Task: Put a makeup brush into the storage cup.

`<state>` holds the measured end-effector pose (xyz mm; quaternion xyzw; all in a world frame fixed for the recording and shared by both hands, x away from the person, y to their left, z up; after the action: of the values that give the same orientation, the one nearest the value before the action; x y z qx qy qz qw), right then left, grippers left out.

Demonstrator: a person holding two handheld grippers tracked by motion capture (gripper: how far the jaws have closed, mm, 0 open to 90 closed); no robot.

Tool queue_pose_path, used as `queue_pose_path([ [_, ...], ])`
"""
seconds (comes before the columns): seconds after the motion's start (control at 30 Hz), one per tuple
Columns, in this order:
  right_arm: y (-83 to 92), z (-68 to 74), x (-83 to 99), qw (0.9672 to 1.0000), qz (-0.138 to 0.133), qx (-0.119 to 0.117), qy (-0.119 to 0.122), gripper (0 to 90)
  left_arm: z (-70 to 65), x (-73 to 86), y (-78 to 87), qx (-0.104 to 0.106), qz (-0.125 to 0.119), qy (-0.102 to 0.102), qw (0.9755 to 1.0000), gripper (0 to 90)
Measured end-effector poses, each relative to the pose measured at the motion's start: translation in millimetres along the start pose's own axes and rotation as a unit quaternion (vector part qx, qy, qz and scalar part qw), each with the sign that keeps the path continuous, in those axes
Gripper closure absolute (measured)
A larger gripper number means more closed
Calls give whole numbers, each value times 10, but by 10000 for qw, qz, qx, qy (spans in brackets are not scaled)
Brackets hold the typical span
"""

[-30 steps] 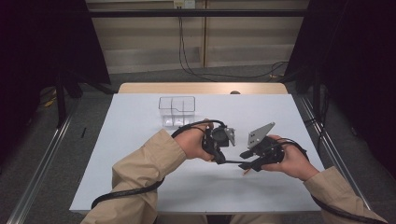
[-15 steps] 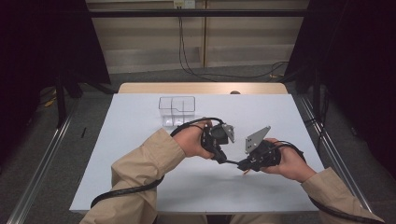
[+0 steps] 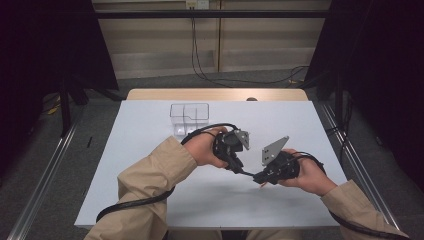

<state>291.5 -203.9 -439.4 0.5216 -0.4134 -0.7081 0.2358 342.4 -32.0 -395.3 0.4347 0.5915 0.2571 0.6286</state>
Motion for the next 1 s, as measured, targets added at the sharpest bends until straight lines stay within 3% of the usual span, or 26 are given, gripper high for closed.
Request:
queue_pose_path([
  [0.13,-24,-1,1,10000,-33,-28,-3,852,7,26,26,-88,-71,27,9999,699],
  [0.23,-49,-8,8,10000,-56,-29,-2,852,23,56,61,-169,-217,27,9996,609],
  [0.5,-72,-37,18,9997,-204,4,-155,852,21,159,106,-325,-646,263,9970,376],
  [0.67,-77,-38,16,9992,-332,17,-221,852,42,257,120,-379,-1057,446,9927,245],
  [0.83,-84,-56,42,9982,-479,39,-359,852,55,319,150,-469,-1203,592,9899,197],
  [1.0,-95,-80,82,9958,-736,32,-550,852,87,376,194,-592,-1560,864,9822,143],
])
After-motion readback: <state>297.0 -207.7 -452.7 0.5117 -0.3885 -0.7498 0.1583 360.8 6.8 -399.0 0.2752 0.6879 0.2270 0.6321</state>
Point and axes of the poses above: each handheld gripper's, and its own axes: y roughly backward along the jaws, x roughly out of its underside, z roughly to its left, the point moved 2 cm from there along -y, roughly forward along the jaws, and after that the axes turned 6 degrees about -y, right-handed, at the moved point
